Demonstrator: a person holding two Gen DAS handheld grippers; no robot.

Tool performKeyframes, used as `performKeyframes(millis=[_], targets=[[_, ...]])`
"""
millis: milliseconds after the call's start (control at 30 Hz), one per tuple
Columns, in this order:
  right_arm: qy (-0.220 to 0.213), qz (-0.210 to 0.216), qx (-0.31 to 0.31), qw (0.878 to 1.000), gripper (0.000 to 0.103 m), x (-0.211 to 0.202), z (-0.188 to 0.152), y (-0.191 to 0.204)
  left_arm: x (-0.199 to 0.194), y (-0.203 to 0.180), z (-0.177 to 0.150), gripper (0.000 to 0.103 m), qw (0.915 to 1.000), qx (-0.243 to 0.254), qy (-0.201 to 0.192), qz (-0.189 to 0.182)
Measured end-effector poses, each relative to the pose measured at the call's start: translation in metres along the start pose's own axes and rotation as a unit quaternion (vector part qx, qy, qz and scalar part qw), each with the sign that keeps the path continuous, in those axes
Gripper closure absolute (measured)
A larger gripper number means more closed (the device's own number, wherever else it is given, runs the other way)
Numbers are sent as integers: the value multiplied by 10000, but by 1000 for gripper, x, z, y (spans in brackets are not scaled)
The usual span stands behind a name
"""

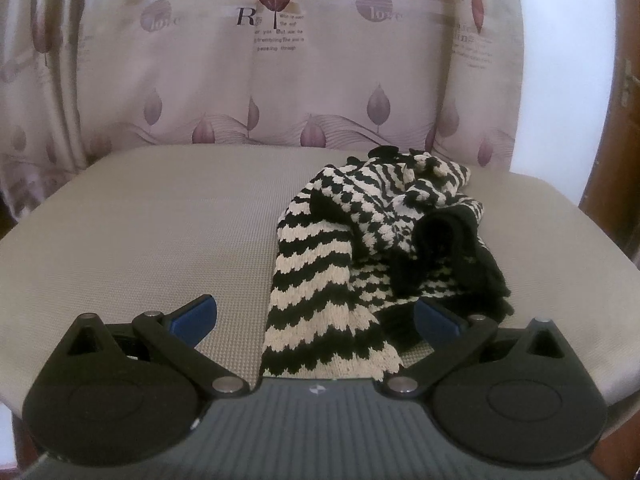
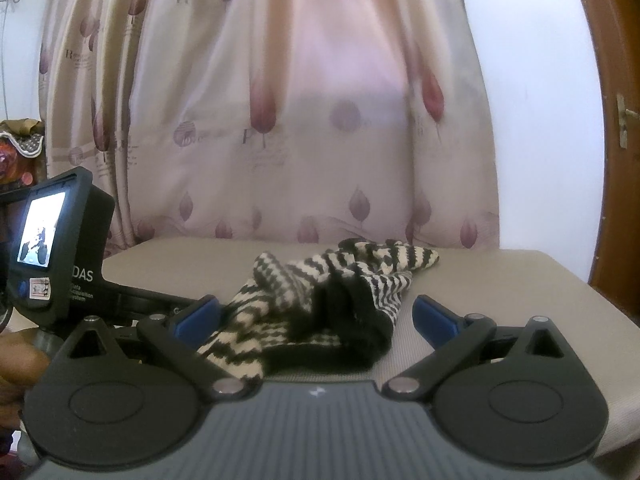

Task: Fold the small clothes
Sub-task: 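Move both grippers toward the crumpled striped cardigan on the seat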

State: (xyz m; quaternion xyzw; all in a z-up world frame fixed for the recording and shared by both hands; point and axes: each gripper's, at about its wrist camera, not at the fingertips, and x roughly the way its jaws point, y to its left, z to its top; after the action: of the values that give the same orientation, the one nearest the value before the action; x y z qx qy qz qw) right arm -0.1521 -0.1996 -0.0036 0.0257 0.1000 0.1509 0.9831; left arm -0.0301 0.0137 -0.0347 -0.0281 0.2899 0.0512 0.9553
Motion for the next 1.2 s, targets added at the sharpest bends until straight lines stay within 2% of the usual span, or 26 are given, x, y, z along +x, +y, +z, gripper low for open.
performKeyframes(millis=[1200], targets=[[182, 162, -12, 9997, 0, 5, -5, 1, 12, 1, -8, 0, 9998, 80, 203, 13]])
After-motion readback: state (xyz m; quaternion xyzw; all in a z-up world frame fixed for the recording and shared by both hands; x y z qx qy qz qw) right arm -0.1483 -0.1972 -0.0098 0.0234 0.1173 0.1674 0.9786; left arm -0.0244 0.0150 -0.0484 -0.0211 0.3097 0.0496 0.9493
